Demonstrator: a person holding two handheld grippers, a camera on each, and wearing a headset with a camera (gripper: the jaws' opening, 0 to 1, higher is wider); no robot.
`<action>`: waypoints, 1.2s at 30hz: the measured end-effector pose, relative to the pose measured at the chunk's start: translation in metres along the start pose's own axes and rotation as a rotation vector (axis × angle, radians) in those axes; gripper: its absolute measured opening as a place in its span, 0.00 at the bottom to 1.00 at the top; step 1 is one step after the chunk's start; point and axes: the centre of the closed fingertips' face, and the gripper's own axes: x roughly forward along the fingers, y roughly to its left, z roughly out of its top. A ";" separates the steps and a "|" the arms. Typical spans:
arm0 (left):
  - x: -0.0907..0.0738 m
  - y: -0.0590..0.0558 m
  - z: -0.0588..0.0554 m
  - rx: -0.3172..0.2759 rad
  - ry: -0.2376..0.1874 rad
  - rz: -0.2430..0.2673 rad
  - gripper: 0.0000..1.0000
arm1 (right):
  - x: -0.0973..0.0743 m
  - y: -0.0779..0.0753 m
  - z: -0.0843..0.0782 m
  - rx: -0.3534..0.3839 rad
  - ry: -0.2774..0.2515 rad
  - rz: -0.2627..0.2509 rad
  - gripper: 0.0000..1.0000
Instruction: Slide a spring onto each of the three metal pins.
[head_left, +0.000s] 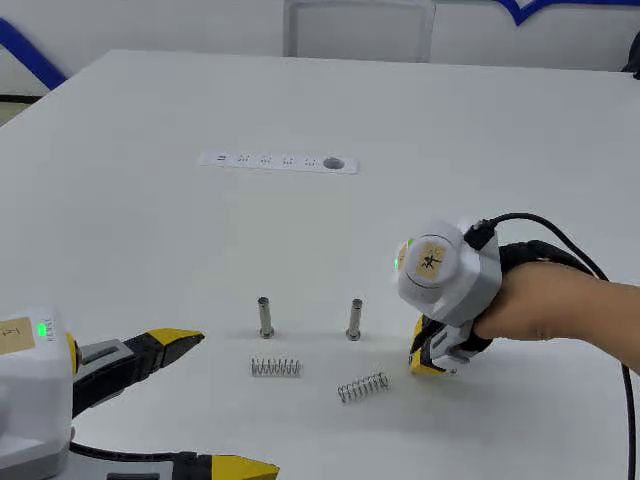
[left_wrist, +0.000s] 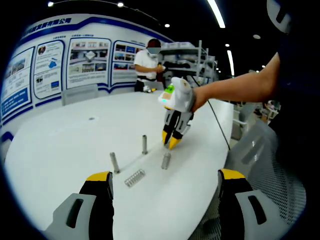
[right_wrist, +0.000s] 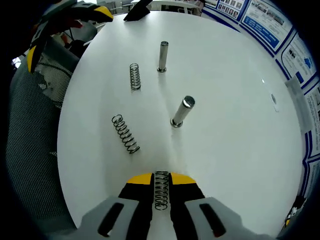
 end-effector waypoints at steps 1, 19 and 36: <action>0.000 0.000 0.000 -0.001 0.000 0.000 0.88 | 0.000 0.000 0.000 -0.005 0.003 -0.001 0.13; 0.000 -0.001 0.000 -0.001 0.000 -0.001 0.88 | -0.001 0.000 -0.001 0.010 0.005 0.001 0.12; 0.000 -0.003 0.002 0.011 0.004 -0.012 0.86 | -0.036 0.001 0.012 0.181 -0.207 -0.070 0.11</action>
